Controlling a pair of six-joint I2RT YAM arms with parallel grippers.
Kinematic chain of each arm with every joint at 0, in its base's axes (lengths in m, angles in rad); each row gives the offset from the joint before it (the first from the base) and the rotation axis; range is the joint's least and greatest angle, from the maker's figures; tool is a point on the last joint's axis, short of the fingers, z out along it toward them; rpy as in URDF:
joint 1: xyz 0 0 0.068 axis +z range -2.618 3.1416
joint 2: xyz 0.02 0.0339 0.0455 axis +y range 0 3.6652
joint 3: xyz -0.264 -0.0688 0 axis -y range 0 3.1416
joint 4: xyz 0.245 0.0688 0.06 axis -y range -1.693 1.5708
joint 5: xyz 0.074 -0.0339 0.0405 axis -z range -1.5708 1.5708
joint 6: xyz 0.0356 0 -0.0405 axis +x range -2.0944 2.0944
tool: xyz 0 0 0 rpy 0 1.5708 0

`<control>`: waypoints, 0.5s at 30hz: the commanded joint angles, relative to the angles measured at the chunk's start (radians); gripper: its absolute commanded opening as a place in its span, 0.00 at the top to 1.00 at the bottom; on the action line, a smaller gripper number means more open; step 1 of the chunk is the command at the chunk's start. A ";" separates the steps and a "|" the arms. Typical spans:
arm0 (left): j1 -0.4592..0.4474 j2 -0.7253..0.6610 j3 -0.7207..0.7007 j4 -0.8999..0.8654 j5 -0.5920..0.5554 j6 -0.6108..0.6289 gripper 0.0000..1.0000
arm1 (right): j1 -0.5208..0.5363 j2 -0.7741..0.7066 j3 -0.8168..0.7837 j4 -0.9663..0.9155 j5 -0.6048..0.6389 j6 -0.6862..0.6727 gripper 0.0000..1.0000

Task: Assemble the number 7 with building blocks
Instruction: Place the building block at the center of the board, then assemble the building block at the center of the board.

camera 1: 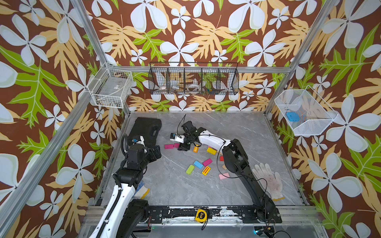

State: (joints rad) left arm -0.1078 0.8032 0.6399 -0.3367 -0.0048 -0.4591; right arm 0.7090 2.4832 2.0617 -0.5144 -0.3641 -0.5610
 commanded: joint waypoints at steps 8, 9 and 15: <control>0.000 0.273 -0.015 0.292 0.147 -0.102 0.47 | -0.040 -0.234 -0.317 0.197 -0.094 0.283 0.38; -0.001 0.304 -0.005 0.306 0.150 -0.099 0.49 | -0.044 -0.242 -0.328 0.207 -0.103 0.316 0.39; -0.001 0.488 0.041 0.385 0.156 -0.097 0.52 | -0.049 -0.194 -0.243 0.201 -0.053 0.502 0.60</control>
State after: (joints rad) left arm -0.1085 1.2552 0.6685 -0.0368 0.1398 -0.5480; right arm 0.6598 2.2669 1.7790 -0.3355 -0.4355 -0.1776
